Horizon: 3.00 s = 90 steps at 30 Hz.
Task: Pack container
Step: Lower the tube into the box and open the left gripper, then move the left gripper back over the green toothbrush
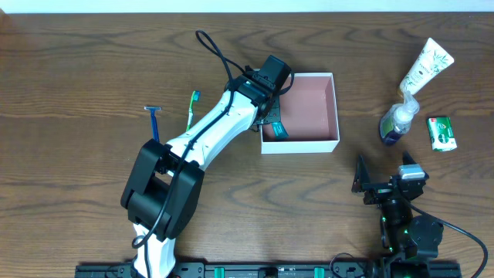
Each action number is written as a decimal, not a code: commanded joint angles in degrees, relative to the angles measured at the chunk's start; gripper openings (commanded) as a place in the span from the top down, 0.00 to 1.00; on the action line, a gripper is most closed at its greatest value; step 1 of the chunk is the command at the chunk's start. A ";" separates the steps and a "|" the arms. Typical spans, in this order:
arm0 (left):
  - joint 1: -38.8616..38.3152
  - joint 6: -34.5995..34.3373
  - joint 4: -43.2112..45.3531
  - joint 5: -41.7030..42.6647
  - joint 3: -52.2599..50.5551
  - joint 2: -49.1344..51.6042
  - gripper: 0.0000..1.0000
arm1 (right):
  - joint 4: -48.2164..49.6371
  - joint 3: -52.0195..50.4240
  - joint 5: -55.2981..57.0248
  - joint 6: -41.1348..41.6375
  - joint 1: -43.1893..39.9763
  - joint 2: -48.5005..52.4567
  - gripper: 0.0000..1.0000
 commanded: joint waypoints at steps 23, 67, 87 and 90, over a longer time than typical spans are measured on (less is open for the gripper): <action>0.24 -0.09 0.76 0.33 -0.33 0.11 0.79 | -0.09 -0.22 0.37 -1.05 0.63 -0.33 0.01; 27.69 27.54 -13.09 0.55 -0.94 -6.71 0.18 | -0.09 -0.22 0.37 -1.05 0.63 -0.33 0.01; 29.11 30.12 -12.85 4.83 -1.05 -2.32 0.18 | -0.09 -0.22 0.37 -1.05 0.63 -0.33 0.01; 29.09 30.10 -12.87 4.83 -1.05 -1.44 0.17 | -0.09 -0.22 0.37 -1.05 0.63 -0.33 0.01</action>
